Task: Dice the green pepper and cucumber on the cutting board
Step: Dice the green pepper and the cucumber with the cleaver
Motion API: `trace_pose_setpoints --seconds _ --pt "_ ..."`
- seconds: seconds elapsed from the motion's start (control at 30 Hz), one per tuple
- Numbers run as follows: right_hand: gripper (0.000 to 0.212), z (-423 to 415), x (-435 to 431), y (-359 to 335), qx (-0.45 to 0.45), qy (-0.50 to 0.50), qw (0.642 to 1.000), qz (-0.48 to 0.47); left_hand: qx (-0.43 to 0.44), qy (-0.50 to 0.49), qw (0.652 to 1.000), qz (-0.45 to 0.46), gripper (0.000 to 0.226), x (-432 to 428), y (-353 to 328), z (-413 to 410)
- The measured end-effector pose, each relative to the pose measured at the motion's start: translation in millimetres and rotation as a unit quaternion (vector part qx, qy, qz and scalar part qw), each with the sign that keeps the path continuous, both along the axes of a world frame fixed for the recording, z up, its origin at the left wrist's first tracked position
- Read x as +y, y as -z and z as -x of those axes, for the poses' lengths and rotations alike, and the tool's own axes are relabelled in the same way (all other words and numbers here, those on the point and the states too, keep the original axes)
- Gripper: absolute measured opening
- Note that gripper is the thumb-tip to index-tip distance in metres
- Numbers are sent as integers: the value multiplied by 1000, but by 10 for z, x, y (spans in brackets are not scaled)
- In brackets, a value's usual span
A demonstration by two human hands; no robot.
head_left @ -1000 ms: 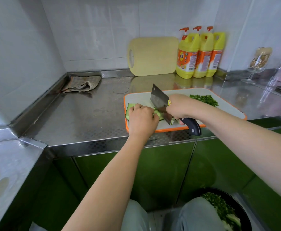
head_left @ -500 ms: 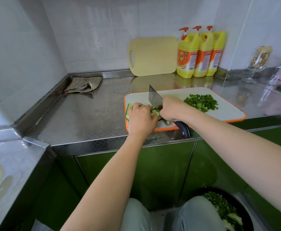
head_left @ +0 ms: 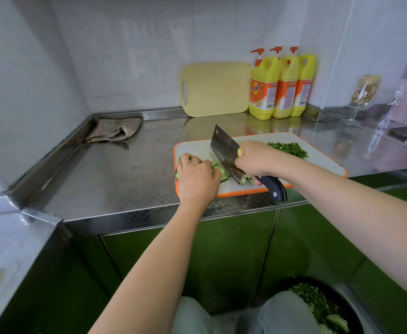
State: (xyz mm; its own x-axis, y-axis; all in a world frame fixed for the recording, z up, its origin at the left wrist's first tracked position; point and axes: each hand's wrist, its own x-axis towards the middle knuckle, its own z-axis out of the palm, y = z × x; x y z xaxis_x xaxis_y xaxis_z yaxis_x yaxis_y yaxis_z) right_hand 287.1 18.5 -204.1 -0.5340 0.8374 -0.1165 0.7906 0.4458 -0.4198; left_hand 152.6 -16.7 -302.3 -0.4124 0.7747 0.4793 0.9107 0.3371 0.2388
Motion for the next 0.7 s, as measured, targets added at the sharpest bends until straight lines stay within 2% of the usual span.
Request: trace_pose_setpoints --seconds 0.27,0.47,0.63,0.7 --pt "15 98 -15 77 -61 -28 997 -26 4 1 1000 8 39 28 16 13" --pt "15 149 -29 3 -93 -36 995 -2 -7 9 1000 4 37 20 13 16" --pt "19 255 22 162 -72 -12 996 -44 -33 23 999 -7 50 -17 -7 18" --pt "23 241 72 249 -40 8 997 -67 -31 29 999 -10 42 -21 -4 17"
